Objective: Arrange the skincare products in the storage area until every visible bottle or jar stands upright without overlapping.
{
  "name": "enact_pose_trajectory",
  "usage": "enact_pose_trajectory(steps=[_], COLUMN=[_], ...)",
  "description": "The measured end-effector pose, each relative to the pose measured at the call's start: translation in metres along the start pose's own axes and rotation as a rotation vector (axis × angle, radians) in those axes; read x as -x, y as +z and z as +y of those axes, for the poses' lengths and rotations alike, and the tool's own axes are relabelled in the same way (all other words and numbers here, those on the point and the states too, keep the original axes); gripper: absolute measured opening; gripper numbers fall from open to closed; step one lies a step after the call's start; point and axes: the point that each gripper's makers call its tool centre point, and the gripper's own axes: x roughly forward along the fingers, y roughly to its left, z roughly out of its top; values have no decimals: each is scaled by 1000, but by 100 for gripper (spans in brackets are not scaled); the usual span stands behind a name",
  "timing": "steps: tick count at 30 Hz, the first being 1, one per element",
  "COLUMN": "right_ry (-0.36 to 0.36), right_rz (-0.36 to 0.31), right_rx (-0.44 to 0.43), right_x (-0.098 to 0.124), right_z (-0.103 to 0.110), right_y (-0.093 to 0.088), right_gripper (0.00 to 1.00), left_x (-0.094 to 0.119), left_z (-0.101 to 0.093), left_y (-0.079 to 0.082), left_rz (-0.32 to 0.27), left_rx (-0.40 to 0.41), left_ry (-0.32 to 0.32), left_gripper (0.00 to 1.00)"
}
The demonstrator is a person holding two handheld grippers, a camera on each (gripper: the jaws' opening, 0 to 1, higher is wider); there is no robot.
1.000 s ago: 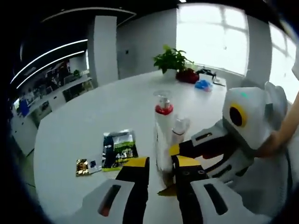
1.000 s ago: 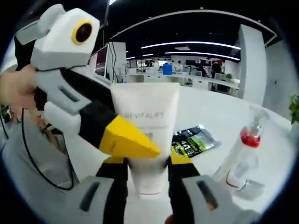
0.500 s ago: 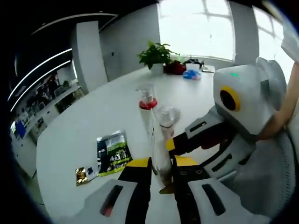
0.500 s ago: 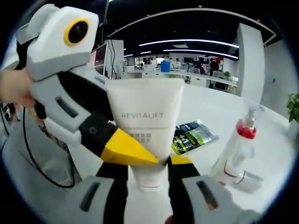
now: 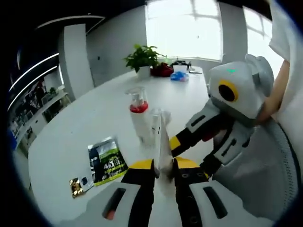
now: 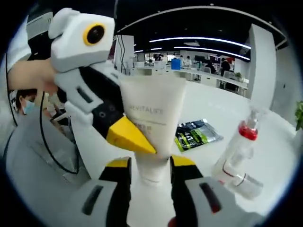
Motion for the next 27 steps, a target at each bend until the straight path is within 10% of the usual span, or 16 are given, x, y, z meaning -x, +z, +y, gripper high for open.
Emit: enact_pose_trajectory(steps=[13, 27], right_ry=[-1, -126], right_rz=[72, 60], right_rx=[42, -123], right_x=[32, 60], right_z=[-16, -58], right_y=[-14, -21], right_gripper=[53, 65], left_x=[-7, -35], left_z=[1, 27], left_y=[5, 25], left_rz=[-40, -70], left_rx=[-136, -162], left_ry=[-136, -196], left_gripper=[12, 12])
